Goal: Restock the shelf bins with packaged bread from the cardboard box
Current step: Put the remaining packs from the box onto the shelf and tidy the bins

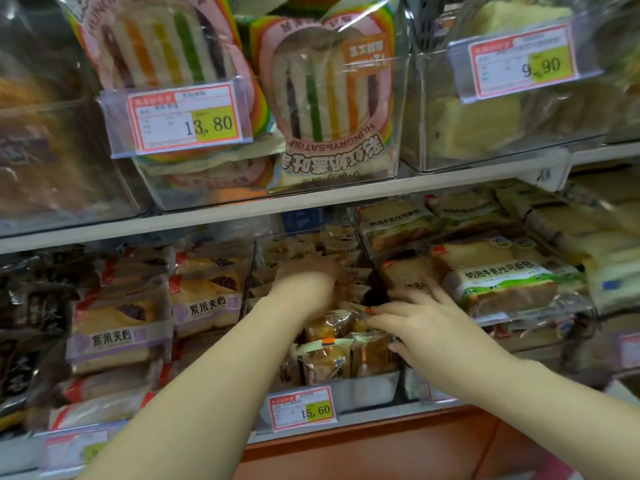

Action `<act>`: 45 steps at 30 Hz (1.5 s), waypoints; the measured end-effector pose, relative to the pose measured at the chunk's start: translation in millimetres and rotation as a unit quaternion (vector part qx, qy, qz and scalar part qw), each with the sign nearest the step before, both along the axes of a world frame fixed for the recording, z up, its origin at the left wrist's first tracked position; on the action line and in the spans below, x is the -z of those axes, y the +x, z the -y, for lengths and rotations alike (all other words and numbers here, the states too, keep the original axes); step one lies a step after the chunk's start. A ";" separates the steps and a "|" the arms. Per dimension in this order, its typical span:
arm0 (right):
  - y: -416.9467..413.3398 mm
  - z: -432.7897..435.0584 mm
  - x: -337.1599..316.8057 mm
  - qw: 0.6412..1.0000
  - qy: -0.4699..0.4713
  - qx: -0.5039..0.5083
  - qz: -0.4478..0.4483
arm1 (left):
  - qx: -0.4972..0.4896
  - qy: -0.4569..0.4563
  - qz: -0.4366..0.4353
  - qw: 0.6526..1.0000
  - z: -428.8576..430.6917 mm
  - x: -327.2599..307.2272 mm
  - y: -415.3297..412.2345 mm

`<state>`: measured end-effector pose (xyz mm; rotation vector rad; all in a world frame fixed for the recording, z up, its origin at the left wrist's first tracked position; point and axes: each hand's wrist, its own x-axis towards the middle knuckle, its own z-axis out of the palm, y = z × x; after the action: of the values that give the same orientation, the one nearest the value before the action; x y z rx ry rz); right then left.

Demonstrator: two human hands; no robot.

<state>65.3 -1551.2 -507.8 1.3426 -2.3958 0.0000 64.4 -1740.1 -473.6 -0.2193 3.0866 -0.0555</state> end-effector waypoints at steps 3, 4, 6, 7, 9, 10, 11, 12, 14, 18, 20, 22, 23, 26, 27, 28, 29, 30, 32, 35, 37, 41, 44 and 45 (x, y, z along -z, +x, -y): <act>-7.0 -0.1 9.0 0.999 -0.028 -0.033 -0.015 | 0.038 0.043 0.046 0.997 -6.7 -4.1 -3.2; -7.9 0.0 9.8 0.999 -0.032 -0.036 -0.019 | 0.048 0.057 0.057 0.996 -6.9 -5.5 -4.0; -9.8 -0.4 12.5 0.998 -0.043 -0.044 -0.017 | 0.061 0.084 0.074 0.992 -5.3 -8.4 -5.5; -10.7 -0.6 14.4 0.997 -0.051 -0.049 -0.018 | 0.068 0.091 0.080 0.990 -4.7 -9.6 -5.7; -12.1 -1.6 17.4 0.996 -0.065 -0.055 -0.031 | 0.074 0.094 0.082 0.989 -5.6 -9.6 -5.3; -12.7 -2.1 18.6 0.995 -0.074 -0.057 -0.037 | 0.071 0.098 0.075 0.990 -6.2 -8.7 -5.2; -13.5 -2.4 19.6 0.994 -0.084 -0.061 -0.041 | 0.066 0.100 0.062 0.991 -5.9 -7.4 -4.5; -13.9 -2.6 20.1 0.993 -0.092 -0.065 -0.044 | 0.060 0.098 0.043 0.992 -4.7 -6.0 -4.1; -15.7 -2.6 20.6 0.990 -0.105 -0.074 -0.057 | 0.041 0.104 -0.002 0.994 -0.6 -4.0 -3.3; -18.8 -1.8 21.5 0.985 -0.120 -0.082 -0.089 | 0.017 0.162 -0.056 0.985 4.5 -8.0 1.1; -19.7 -0.9 23.8 0.983 -0.129 -0.089 -0.099 | 0.017 0.187 -0.076 0.979 7.0 -12.5 3.0; -21.1 -0.4 26.1 0.980 -0.138 -0.094 -0.108 | 0.020 0.212 -0.102 0.972 9.1 -18.6 3.2; -22.1 -0.2 26.7 0.979 -0.141 -0.095 -0.113 | 0.023 0.216 -0.107 0.970 9.6 -20.9 3.5; -24.0 -0.1 28.7 0.977 -0.147 -0.100 -0.117 | 0.009 0.224 -0.118 0.967 12.9 -25.1 5.9; -24.0 0.1 29.3 0.976 -0.150 -0.103 -0.118 | 0.001 0.228 -0.128 0.965 14.6 -26.4 7.1; -24.4 0.4 29.7 0.975 -0.153 -0.104 -0.119 | -0.005 0.231 -0.141 0.963 16.1 -28.0 8.0; -24.9 0.8 29.9 0.975 -0.156 -0.105 -0.120 | -0.008 0.234 -0.154 0.960 17.3 -29.4 9.1; -25.3 1.2 30.2 0.975 -0.157 -0.103 -0.120 | -0.010 0.238 -0.165 0.957 18.0 -30.6 9.5; -25.3 1.0 30.4 0.976 -0.156 -0.097 -0.117 | -0.015 0.249 -0.173 0.953 15.6 -28.7 9.9; -23.8 0.4 30.2 0.979 -0.147 -0.090 -0.111 | -0.009 0.268 -0.143 0.953 5.1 -10.5 10.8; -22.6 0.1 30.2 0.980 -0.144 -0.089 -0.101 | 0.008 0.263 -0.122 0.957 -1.3 5.8 11.7; -20.9 -0.6 28.9 0.984 -0.126 -0.077 -0.100 | 0.032 0.250 -0.081 0.964 -9.6 18.6 5.7; -18.4 -0.9 27.3 0.988 -0.117 -0.067 -0.077 | 0.018 0.223 -0.044 0.974 -8.6 14.0 -0.5; -17.7 -0.3 26.5 0.989 -0.116 -0.063 -0.066 | 0.019 0.220 -0.030 0.975 -6.9 11.9 -1.4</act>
<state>47.6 -1550.9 -534.3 1.3356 -2.1239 0.2115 63.0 -1733.1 -485.5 -0.1437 3.0572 0.6371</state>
